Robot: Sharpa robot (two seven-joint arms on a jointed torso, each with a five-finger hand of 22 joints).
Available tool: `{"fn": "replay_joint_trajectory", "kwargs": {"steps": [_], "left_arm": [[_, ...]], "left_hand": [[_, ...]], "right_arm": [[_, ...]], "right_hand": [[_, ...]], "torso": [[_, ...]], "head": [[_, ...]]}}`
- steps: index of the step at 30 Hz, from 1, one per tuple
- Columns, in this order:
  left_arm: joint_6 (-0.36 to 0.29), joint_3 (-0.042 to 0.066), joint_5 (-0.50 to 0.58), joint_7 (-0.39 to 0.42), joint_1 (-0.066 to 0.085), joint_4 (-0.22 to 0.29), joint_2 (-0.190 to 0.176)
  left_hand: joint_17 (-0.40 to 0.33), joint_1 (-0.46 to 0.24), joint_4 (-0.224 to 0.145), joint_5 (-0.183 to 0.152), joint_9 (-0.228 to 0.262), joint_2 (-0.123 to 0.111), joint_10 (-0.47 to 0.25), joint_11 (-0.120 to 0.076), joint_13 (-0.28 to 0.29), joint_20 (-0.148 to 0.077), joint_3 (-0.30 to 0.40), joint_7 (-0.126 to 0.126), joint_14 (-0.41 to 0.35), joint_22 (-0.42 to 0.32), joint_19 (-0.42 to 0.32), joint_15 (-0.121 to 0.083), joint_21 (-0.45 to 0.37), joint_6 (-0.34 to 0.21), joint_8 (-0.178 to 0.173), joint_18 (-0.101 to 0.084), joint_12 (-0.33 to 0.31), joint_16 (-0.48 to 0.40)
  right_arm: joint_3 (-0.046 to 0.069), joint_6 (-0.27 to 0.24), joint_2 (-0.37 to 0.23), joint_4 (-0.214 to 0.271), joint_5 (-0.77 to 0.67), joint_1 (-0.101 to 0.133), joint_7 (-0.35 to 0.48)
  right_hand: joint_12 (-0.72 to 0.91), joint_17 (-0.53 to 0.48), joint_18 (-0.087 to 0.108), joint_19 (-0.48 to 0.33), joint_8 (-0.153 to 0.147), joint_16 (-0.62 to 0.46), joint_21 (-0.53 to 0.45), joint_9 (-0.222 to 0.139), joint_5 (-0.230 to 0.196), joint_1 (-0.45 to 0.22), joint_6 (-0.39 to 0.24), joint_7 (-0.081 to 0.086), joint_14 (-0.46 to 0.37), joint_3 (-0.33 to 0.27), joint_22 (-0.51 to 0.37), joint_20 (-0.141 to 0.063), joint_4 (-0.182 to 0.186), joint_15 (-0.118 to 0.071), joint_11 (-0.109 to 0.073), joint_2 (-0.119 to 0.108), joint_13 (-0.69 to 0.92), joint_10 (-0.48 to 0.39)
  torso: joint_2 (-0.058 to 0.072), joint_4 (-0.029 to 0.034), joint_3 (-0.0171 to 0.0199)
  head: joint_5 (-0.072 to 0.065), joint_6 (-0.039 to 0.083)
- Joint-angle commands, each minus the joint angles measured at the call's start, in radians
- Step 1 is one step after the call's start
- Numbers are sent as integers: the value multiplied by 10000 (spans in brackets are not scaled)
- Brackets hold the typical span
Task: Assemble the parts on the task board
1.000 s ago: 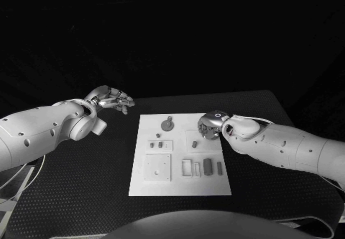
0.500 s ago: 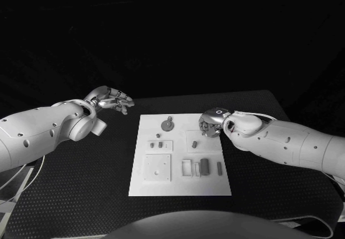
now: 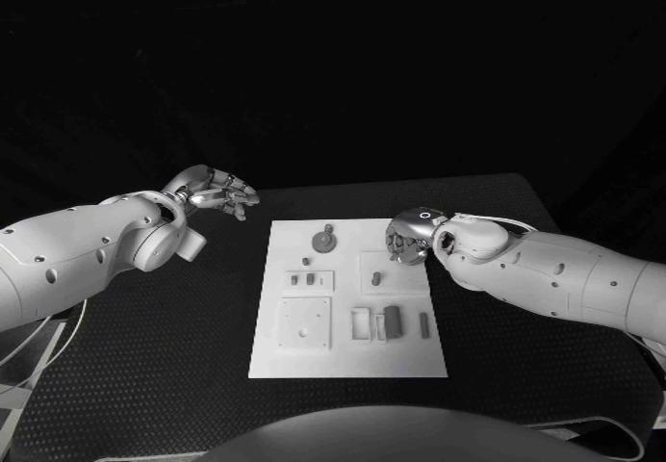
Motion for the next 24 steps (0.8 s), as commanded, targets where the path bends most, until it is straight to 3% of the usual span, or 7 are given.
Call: {"fn": "replay_joint_trajectory", "kwargs": {"steps": [1,13,19,24], "left_arm": [[22,5,59,79,5,8,14],[20,5,60,75,5,15,6],[26,5,62,72,6,16,5],[26,5,66,65,6,22,-1]], "left_hand": [[14,-81,59,39,-9,32,-76,-5,-12,-1,-1,-7,93,-16,91,9,61,-50,25,202,70,-68],[26,-76,65,39,-10,26,-79,-6,-15,-3,-1,-7,95,-25,90,8,61,-52,26,201,74,-78],[32,-73,68,39,-10,23,-81,-5,-16,-3,-1,-7,96,-29,90,8,61,-53,27,201,76,-84],[34,-72,69,39,-10,23,-81,-5,-17,-3,-1,-7,97,-31,90,8,62,-54,27,200,77,-86]], "right_arm": [[75,71,-49,174,197,49,-41],[259,68,-251,685,279,287,-79],[270,110,-286,912,314,327,-85],[274,150,-335,1339,366,341,-91]], "right_hand": [[-64,17,77,77,28,39,45,18,67,43,66,-14,4,-1,15,-4,33,-53,-29,-21,-14,73],[-75,23,77,78,26,40,42,28,67,33,62,-13,1,2,20,-6,32,-53,-29,-15,-4,76],[-80,25,77,79,25,41,41,33,67,30,60,-13,-1,3,23,-7,32,-53,-29,-15,1,77],[-83,26,77,79,25,40,40,35,67,27,60,-13,-2,4,24,-7,32,-53,-29,-14,3,77]], "torso": [[-1,-8,4],[-1,-8,-2],[-2,-3,-6],[0,-13,-2]], "head": [[5,-3],[-10,16],[-13,36],[89,30]]}}
